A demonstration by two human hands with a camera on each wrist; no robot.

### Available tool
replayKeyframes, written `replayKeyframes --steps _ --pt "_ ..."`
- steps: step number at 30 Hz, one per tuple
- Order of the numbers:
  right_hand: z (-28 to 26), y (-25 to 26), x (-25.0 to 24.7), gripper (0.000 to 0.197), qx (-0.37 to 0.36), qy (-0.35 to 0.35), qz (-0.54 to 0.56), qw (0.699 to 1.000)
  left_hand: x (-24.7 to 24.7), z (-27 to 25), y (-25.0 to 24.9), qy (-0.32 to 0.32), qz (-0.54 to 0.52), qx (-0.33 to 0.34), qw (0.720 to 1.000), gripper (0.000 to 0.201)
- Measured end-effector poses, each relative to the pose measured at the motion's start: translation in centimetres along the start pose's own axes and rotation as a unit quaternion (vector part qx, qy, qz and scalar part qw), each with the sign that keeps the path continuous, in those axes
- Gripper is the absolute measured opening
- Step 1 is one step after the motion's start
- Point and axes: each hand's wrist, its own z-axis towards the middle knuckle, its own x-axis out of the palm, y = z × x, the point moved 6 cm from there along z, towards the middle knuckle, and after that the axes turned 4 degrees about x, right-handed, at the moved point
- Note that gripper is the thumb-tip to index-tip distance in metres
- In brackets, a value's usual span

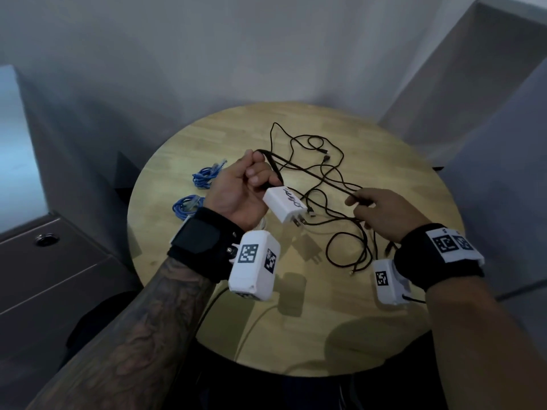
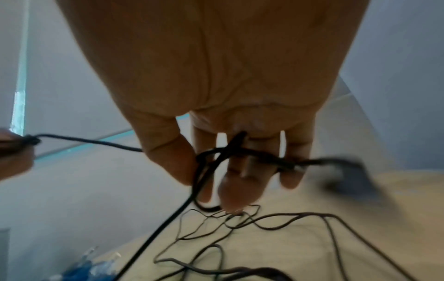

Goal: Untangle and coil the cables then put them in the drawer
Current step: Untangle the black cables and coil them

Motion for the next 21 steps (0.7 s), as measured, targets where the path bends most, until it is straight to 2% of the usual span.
replayKeyframes --steps 3,5,7,9,11,13,16,18,21 --pt "0.4 -1.0 -0.5 0.037 0.043 -0.036 -0.116 0.992 0.2 -0.1 -0.3 0.002 0.021 0.01 1.0 0.034" --pt "0.1 0.1 -0.8 0.04 -0.01 -0.078 -0.122 0.989 0.4 -0.1 0.0 0.009 0.043 0.011 0.999 0.034" --pt "-0.3 1.7 -0.9 0.024 -0.096 -0.112 -0.017 0.989 0.6 -0.1 0.3 0.018 0.073 0.008 0.997 0.033" --pt "-0.8 2.8 -0.4 0.01 -0.118 -0.083 0.123 0.982 0.7 0.0 0.6 0.022 0.095 -0.001 0.995 0.032" --pt "-1.0 3.5 0.4 0.01 -0.118 -0.042 0.215 0.969 0.7 -0.1 0.9 0.023 0.101 -0.016 0.994 0.032" --pt "-1.4 4.5 1.5 0.018 -0.135 -0.024 0.197 0.971 0.8 -0.2 1.3 0.032 0.106 -0.03 0.993 0.032" --pt "-1.9 6.2 3.8 0.019 -0.167 -0.016 0.195 0.966 1.3 -0.3 1.6 0.052 0.104 -0.041 0.992 0.032" --pt "-1.7 6.5 4.7 0.022 -0.157 -0.026 0.19 0.969 1.4 -0.4 1.4 0.065 0.077 -0.038 0.994 0.03" --pt "-1.5 6.3 6.0 0.021 -0.13 0.021 0.078 0.988 1.4 -0.2 0.0 0.084 0.022 0.011 0.996 0.025"
